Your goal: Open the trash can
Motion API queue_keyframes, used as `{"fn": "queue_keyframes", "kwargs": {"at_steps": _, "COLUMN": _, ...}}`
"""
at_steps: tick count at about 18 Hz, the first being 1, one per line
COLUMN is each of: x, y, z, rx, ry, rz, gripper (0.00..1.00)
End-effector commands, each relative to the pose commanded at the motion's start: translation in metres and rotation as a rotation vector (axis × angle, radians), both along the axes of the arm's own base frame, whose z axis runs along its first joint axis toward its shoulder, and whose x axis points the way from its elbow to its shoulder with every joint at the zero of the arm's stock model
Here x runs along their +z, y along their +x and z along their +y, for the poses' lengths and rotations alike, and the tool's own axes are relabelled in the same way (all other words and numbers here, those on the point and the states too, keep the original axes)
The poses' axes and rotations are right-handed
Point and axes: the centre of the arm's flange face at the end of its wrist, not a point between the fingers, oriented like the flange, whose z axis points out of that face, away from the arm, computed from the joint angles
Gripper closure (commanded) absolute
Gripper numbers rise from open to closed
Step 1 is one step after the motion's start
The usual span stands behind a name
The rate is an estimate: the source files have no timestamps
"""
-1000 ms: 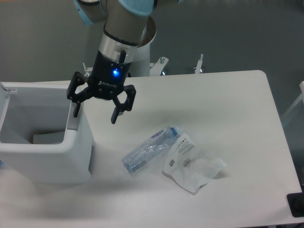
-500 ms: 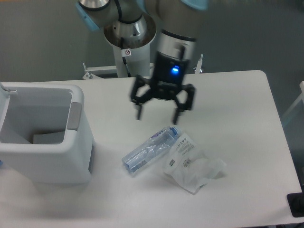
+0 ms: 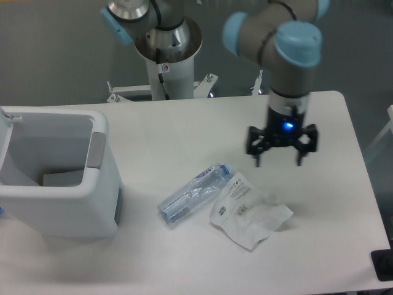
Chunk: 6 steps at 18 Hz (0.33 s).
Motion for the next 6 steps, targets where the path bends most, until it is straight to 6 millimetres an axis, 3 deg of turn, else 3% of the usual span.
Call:
{"fn": "queue_keyframes", "kwargs": {"at_steps": 2, "x": -0.004, "y": -0.015, "z": -0.006, "rx": -0.068, "ry": -0.021, "rz": 0.013, "gripper": 0.00}}
{"fn": "queue_keyframes", "kwargs": {"at_steps": 6, "x": -0.009, "y": -0.017, "z": -0.023, "rx": -0.282, "ry": -0.128, "rz": 0.044, "gripper": 0.00}}
